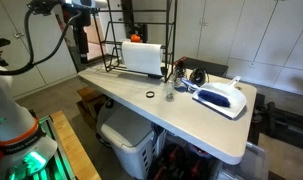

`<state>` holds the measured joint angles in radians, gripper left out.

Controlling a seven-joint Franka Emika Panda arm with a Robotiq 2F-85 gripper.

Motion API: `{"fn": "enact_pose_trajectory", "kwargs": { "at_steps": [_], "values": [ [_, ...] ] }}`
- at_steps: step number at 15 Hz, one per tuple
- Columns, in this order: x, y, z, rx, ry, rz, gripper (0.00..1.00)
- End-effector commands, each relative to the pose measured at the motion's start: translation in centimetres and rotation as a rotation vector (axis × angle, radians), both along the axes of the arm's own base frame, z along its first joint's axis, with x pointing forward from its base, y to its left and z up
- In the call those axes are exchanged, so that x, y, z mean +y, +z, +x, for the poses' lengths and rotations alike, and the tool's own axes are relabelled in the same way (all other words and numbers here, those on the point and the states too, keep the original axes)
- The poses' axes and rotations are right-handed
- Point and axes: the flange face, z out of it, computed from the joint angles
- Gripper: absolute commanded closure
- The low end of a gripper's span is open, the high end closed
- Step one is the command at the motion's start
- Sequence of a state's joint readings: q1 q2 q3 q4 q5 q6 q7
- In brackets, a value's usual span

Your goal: Pour some of the content in the clear bottle onto the black lid on the table

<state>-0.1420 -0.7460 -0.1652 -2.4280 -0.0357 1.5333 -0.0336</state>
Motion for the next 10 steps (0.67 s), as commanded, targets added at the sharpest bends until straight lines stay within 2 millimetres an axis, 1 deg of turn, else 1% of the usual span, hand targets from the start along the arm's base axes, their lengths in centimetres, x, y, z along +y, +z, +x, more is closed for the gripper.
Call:
{"fn": "enact_pose_trajectory", "kwargs": {
  "at_steps": [1, 8, 9, 10],
  "values": [
    [0.0, 0.1, 0.0, 0.001, 0.0, 0.0, 0.0],
    [0.0, 0.1, 0.0, 0.001, 0.0, 0.0, 0.0],
    [-0.5, -0.1, 0.4, -0.015, 0.006, -0.019, 0.0],
    [-1.5, -0.3, 1.5, -0.057, 0.052, -0.02, 0.0]
  ]
}}
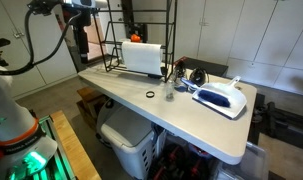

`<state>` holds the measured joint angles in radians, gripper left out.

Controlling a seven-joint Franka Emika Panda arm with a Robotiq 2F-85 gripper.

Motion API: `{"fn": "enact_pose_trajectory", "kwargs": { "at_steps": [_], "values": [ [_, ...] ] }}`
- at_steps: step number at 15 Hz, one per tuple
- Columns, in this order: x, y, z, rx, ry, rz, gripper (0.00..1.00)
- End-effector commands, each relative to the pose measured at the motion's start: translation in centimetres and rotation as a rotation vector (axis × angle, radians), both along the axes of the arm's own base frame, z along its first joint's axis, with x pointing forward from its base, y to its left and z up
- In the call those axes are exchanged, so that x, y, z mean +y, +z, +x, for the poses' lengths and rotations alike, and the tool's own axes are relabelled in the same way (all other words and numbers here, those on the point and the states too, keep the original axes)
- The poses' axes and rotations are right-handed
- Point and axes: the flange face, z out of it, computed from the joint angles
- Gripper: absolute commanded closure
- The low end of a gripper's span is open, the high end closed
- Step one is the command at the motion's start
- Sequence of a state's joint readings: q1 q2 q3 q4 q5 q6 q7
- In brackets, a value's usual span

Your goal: Pour some of the content in the clear bottle onto the black lid on the table

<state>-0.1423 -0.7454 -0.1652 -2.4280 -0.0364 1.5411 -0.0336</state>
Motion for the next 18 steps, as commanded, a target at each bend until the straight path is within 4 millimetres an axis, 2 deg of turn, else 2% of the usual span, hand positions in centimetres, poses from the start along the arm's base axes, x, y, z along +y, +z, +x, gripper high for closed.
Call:
{"fn": "enact_pose_trajectory", "kwargs": {
  "at_steps": [1, 3, 4, 9, 13, 15, 16, 17, 18],
  "values": [
    [-1.8, -0.4, 2.2, -0.089, 0.086, -0.031, 0.0],
    [-2.5, -0.6, 4.7, -0.197, 0.187, -0.054, 0.0],
    [-2.5, -1.3, 6.4, -0.241, 0.234, -0.063, 0.0],
    [-3.9, -7.0, 12.0, -0.436, 0.472, -0.107, 0.0],
    [-5.6, -12.6, 13.3, -0.533, 0.6, -0.008, 0.0],
    [-7.7, -15.4, 13.9, -0.555, 0.617, -0.027, 0.0],
    [-8.4, -16.4, 14.2, -0.561, 0.575, 0.014, 0.0],
    [-7.3, -14.6, 13.4, -0.548, 0.582, -0.008, 0.0],
    [-7.8, -15.6, 13.4, -0.552, 0.577, 0.008, 0.0]
  ]
}}
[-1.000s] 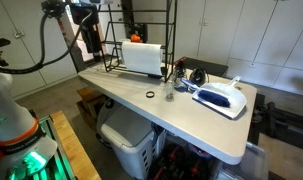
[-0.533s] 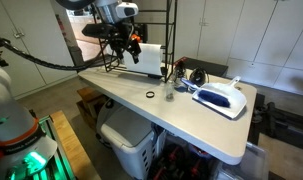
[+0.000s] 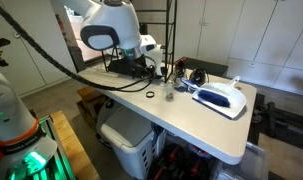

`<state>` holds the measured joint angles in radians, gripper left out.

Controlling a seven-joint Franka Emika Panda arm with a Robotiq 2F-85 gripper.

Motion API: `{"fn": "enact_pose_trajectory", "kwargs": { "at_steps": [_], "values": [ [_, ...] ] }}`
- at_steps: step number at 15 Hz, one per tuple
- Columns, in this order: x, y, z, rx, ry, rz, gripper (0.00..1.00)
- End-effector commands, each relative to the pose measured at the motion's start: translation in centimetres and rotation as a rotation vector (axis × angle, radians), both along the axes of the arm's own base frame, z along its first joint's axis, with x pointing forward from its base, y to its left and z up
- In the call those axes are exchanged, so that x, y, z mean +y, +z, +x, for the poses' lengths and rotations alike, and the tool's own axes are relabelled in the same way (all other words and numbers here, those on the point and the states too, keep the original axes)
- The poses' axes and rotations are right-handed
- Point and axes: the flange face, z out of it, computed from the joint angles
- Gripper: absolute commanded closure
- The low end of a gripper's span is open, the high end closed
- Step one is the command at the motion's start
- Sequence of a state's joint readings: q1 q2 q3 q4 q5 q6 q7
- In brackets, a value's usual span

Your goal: Pour some of the content in the clear bottle onto the black lid on the table

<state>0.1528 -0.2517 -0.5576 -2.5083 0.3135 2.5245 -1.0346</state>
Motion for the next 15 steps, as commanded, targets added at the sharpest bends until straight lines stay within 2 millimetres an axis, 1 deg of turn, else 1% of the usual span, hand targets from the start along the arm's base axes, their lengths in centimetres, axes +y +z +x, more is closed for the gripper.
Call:
{"fn": "enact_pose_trajectory", "kwargs": {
  "at_steps": [1, 4, 6, 7, 11, 15],
  "values": [
    [-0.2, -0.5, 0.2, 0.006, -0.001, 0.005, 0.0],
    [-0.3, -0.7, 0.7, 0.008, -0.003, 0.002, 0.0],
    [-1.0, -1.7, 1.8, 0.004, 0.027, 0.012, 0.0],
    [-1.1, -2.1, 1.9, 0.012, 0.055, 0.028, 0.0],
    [-2.3, -4.9, 3.9, -0.016, 0.154, 0.061, 0.0],
    [-4.5, -8.1, 6.4, -0.079, 0.183, 0.063, 0.0]
  ]
}}
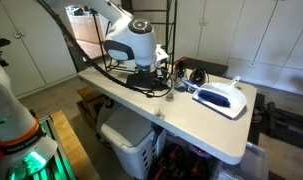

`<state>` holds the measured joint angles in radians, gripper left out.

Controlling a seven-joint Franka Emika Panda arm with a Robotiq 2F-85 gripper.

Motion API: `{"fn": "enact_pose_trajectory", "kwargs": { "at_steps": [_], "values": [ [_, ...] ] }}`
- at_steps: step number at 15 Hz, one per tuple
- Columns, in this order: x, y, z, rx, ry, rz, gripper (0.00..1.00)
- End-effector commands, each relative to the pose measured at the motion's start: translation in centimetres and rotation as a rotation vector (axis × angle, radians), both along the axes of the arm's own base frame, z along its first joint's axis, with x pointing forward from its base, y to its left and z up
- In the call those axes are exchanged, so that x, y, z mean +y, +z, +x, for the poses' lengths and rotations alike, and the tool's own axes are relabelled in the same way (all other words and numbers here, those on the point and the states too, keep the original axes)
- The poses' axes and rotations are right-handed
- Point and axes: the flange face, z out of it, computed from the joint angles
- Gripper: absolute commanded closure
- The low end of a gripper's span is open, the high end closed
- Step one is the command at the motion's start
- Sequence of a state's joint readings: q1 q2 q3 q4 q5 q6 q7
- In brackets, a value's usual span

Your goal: Pour some of the content in the clear bottle onto the black lid on the table

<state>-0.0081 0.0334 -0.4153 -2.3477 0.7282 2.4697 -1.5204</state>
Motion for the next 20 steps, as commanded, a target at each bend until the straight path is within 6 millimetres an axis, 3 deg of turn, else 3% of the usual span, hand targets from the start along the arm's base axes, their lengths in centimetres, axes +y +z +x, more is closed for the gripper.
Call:
{"fn": "enact_pose_trajectory", "kwargs": {
  "at_steps": [1, 8, 14, 20],
  "values": [
    [-2.5, -3.6, 2.9, -0.037, 0.035, 0.012, 0.0],
    [-6.1, -8.7, 6.6, -0.085, 0.068, 0.069, 0.0],
    [-7.0, -10.3, 9.6, -0.164, 0.138, 0.186, 0.0],
    [-7.3, -11.7, 10.0, -0.216, 0.222, 0.238, 0.0]
  ]
}}
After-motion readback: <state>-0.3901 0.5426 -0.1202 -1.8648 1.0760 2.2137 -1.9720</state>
